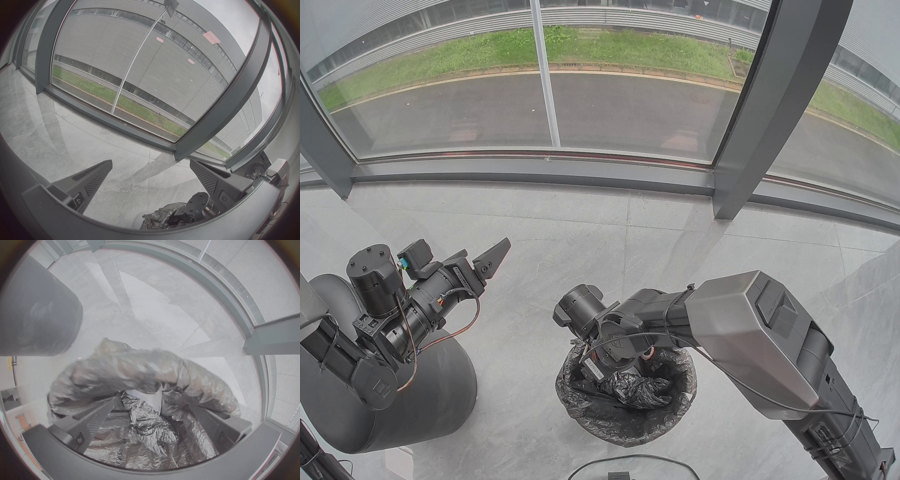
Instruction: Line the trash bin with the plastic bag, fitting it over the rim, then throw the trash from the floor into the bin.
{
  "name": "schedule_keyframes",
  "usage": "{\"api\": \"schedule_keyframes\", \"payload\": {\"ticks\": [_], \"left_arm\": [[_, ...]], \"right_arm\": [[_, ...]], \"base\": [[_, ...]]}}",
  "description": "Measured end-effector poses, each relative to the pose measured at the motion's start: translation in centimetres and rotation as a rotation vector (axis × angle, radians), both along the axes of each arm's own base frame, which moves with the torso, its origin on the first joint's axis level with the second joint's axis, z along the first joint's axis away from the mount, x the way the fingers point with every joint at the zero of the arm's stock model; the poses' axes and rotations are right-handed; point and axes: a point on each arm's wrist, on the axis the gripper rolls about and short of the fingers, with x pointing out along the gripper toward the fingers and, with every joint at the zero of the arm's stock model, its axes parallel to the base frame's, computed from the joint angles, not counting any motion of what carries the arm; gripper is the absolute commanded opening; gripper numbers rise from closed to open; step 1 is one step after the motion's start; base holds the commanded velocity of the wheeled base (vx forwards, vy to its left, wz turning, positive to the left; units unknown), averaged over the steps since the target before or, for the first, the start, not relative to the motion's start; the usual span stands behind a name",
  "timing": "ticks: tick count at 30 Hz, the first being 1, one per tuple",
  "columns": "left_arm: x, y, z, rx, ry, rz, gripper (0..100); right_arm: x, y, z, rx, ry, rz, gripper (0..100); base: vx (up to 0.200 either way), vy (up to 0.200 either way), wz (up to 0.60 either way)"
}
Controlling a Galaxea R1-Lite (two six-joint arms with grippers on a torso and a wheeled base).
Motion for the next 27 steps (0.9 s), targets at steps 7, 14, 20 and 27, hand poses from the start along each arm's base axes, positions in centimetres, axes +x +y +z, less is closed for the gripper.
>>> {"api": "schedule_keyframes", "payload": {"ticks": [7, 14, 20, 27], "left_arm": [[-0.1, 0.0, 0.0, 0.0, 0.001, 0.0, 100], [-0.6, -0.1, 0.5, -0.005, -0.016, -0.009, 100], [-1.8, -0.5, 1.2, -0.014, -0.047, -0.036, 100], [-3.5, -1.0, 2.0, 0.011, -0.088, -0.073, 100]], "right_arm": [[-0.7, 0.2, 1.7, -0.027, -0.008, 0.054, 100], [-2.2, -0.7, 4.6, -0.1, 0.036, 0.104, 100], [-3.8, -1.9, 8.4, -0.157, 0.05, 0.131, 100], [-7.5, -6.3, 12.7, -0.395, 0.229, 0.099, 100]], "base": [[0.0, 0.0, 0.0], [0.0, 0.0, 0.0], [0.0, 0.0, 0.0], [0.0, 0.0, 0.0]]}}
